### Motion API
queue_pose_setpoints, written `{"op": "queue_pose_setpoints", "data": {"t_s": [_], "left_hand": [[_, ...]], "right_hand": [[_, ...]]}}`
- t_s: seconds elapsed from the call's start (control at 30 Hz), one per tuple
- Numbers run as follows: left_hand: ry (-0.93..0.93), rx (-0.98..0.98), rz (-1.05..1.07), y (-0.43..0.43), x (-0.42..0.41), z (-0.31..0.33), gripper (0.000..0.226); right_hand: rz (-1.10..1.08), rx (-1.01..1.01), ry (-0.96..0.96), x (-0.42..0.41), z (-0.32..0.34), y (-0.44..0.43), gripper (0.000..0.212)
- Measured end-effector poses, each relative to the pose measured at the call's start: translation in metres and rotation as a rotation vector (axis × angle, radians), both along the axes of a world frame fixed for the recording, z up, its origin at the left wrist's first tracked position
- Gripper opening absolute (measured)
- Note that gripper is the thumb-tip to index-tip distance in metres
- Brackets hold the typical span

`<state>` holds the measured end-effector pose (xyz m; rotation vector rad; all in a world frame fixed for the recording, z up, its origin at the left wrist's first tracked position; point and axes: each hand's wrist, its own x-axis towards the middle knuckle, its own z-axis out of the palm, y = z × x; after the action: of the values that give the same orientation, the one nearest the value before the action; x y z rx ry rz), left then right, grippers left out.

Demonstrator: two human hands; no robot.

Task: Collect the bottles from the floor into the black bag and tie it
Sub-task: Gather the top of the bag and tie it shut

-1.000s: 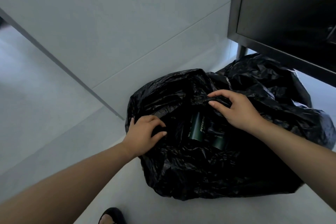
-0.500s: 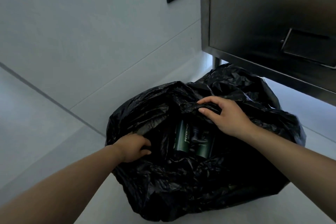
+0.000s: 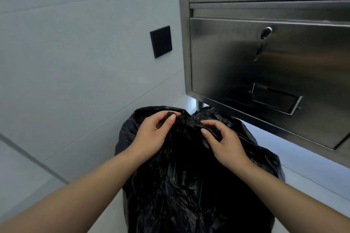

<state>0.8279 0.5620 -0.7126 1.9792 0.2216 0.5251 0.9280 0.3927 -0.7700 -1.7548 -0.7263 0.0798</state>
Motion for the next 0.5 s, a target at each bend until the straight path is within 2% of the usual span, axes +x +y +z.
{"op": "queue_pose_setpoints", "data": {"t_s": [0.2,0.3,0.4,0.5], "left_hand": [[-0.017,0.056,-0.107,-0.021,0.031,-0.018,0.022],[0.036,0.051,-0.174,-0.028,0.037,-0.027,0.024],[0.066,-0.036,-0.215,-0.029,0.038,-0.035,0.025],[0.094,-0.173,-0.16,-0.023,0.033,-0.041,0.029]], "right_hand": [[-0.057,-0.084,-0.014,-0.004,0.003,-0.031,0.02],[-0.05,-0.121,-0.02,-0.006,0.002,-0.032,0.022],[-0.007,-0.139,-0.042,-0.01,0.002,-0.023,0.024],[0.04,-0.133,-0.055,-0.016,0.003,-0.011,0.024]]}}
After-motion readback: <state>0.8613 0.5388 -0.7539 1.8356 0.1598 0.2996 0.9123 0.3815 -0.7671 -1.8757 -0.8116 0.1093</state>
